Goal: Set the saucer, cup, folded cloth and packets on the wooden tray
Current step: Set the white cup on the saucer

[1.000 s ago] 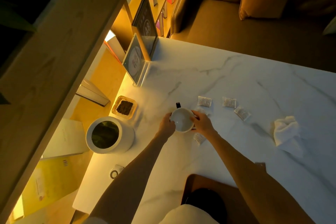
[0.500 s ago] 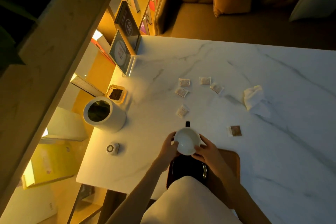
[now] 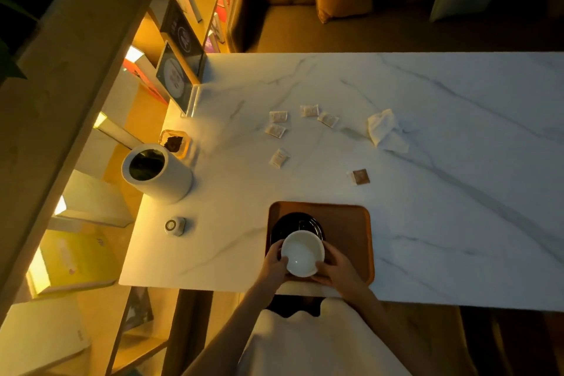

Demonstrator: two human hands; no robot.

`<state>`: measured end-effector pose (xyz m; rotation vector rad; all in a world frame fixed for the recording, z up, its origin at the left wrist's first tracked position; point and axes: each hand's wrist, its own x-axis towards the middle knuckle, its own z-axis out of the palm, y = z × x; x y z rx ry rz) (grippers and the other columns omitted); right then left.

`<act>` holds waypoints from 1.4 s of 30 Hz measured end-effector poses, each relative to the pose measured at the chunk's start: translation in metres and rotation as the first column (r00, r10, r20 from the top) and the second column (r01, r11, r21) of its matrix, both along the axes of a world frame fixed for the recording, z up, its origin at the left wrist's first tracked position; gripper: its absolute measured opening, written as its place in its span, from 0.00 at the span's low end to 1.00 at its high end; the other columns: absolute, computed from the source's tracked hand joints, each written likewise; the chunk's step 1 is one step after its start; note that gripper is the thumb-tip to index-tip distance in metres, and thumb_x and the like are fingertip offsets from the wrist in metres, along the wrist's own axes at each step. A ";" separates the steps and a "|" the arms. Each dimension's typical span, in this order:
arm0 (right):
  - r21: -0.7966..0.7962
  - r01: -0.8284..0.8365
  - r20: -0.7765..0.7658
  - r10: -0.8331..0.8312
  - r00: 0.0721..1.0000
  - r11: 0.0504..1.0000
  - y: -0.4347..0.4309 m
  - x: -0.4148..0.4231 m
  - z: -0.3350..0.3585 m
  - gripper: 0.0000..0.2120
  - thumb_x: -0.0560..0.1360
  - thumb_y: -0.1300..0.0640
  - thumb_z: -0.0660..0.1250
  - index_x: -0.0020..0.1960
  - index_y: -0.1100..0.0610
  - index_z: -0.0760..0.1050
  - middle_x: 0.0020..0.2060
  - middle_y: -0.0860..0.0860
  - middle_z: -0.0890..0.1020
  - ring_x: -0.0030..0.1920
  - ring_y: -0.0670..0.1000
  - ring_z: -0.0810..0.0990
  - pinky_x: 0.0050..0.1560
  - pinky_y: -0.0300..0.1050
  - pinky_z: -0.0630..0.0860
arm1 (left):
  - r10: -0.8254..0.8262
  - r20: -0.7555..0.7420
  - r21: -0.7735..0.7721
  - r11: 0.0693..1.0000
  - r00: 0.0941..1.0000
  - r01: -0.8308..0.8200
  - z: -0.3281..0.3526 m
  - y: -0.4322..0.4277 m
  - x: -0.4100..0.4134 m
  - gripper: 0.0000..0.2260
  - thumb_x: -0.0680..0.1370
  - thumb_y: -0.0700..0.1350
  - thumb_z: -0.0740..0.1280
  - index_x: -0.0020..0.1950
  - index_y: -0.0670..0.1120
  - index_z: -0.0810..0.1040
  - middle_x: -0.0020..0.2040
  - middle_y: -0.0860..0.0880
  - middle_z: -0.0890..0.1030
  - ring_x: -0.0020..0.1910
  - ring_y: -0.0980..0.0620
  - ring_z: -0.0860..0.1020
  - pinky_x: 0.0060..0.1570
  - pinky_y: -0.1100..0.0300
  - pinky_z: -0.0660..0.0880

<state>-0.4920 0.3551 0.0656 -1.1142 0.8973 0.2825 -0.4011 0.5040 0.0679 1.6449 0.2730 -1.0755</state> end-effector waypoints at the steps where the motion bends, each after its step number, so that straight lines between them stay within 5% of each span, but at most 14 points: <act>1: -0.022 -0.012 -0.001 0.012 1.000 1.000 0.004 0.001 -0.001 0.27 0.75 0.70 0.64 0.71 0.56 0.65 0.64 0.57 0.72 0.63 0.59 0.74 0.56 0.61 0.79 | -0.026 -0.003 -0.002 1.000 1.000 0.026 -0.002 0.003 0.001 0.20 0.81 0.36 0.59 0.73 0.48 0.63 0.65 0.43 0.69 0.60 0.44 0.73 0.42 0.54 0.82; 6: -0.061 0.047 0.004 -0.047 0.999 0.997 0.018 0.004 -0.010 0.24 0.75 0.69 0.65 0.65 0.48 0.68 0.59 0.51 0.74 0.60 0.56 0.75 0.49 0.56 0.82 | -0.084 0.020 -0.034 0.996 0.996 0.085 -0.013 0.012 0.014 0.20 0.81 0.36 0.58 0.72 0.47 0.64 0.65 0.41 0.71 0.59 0.42 0.75 0.45 0.47 0.83; 11: -0.036 0.063 -0.036 -0.065 0.997 0.997 0.022 0.009 -0.019 0.24 0.75 0.69 0.66 0.64 0.47 0.69 0.59 0.53 0.74 0.60 0.57 0.75 0.47 0.52 0.83 | -0.149 -0.005 0.053 0.987 0.989 0.149 -0.009 0.010 0.024 0.22 0.81 0.35 0.57 0.75 0.45 0.62 0.68 0.40 0.69 0.65 0.38 0.72 0.59 0.36 0.76; 14: -0.021 0.048 -0.081 -0.049 0.995 0.999 0.016 0.017 -0.024 0.27 0.76 0.69 0.64 0.71 0.51 0.66 0.59 0.54 0.73 0.61 0.60 0.74 0.46 0.51 0.83 | -0.200 -0.005 0.086 0.976 0.980 0.200 -0.010 0.004 0.032 0.22 0.81 0.35 0.57 0.75 0.45 0.61 0.69 0.39 0.69 0.65 0.39 0.71 0.61 0.38 0.75; 21: -0.106 -0.059 -0.127 0.045 0.991 0.993 0.003 0.038 -0.034 0.30 0.76 0.70 0.64 0.75 0.57 0.60 0.68 0.60 0.67 0.68 0.64 0.69 0.60 0.64 0.75 | -0.223 -0.030 0.133 0.965 0.974 0.225 -0.012 -0.007 0.044 0.25 0.79 0.33 0.56 0.75 0.45 0.59 0.68 0.40 0.68 0.61 0.42 0.72 0.61 0.40 0.76; 42: -0.041 -0.046 -0.190 0.037 0.981 0.998 -0.007 0.047 -0.039 0.30 0.77 0.70 0.62 0.75 0.57 0.59 0.71 0.62 0.64 0.69 0.65 0.66 0.60 0.63 0.76 | -0.248 -0.080 0.236 0.936 0.965 0.260 -0.019 -0.019 0.053 0.27 0.78 0.31 0.58 0.75 0.47 0.59 0.69 0.40 0.68 0.63 0.41 0.71 0.59 0.42 0.77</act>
